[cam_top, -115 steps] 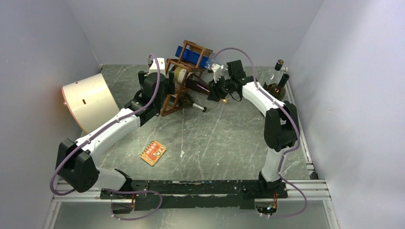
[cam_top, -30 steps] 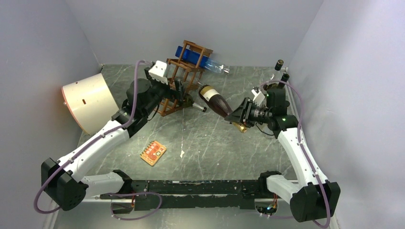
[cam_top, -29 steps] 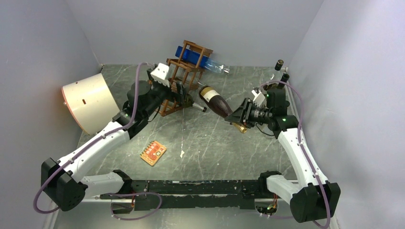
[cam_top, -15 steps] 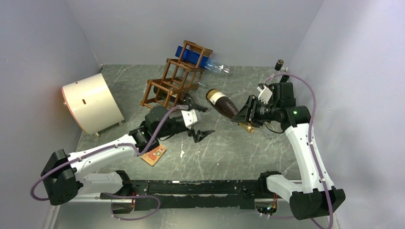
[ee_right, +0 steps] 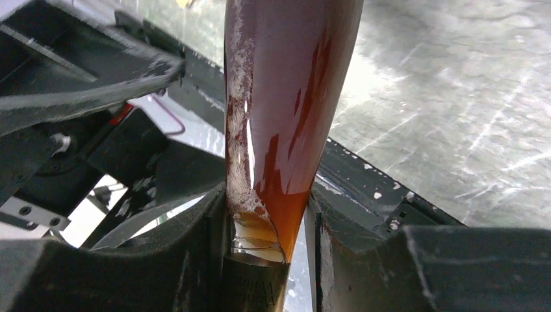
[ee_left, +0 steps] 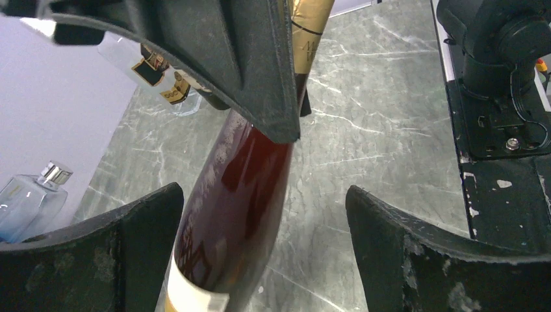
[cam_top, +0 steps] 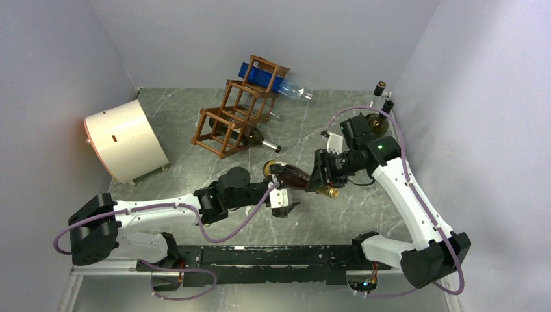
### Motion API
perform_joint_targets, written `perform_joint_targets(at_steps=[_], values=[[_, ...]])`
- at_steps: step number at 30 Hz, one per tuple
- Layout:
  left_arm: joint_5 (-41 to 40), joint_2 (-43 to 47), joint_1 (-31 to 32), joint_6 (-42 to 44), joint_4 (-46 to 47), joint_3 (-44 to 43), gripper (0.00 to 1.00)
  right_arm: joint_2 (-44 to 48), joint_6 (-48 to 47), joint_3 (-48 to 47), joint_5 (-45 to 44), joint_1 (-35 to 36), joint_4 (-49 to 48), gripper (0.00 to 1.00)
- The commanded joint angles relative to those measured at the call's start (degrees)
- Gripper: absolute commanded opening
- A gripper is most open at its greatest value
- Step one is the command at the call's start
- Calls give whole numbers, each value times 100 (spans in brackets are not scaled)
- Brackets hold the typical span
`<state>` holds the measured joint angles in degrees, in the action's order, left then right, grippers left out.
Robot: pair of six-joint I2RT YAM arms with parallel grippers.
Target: Take the wine bottle off the wine rack
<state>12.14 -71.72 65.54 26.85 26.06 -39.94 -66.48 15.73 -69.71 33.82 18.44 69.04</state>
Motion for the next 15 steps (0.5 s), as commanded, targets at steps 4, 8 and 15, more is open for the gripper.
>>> perform_joint_targets(at_steps=[4, 8, 15], values=[[-4, -210, 134, 236, 275, 30, 100, 277, -74, -160, 1066, 764, -1314, 0], [-45, -403, 135, 360, 35, -58, 98, 269, -9, -161, 1099, 1128, -1541, 0], [-648, -683, 135, 444, 104, -128, 78, 226, -11, -79, 1078, 1444, -1690, 0]])
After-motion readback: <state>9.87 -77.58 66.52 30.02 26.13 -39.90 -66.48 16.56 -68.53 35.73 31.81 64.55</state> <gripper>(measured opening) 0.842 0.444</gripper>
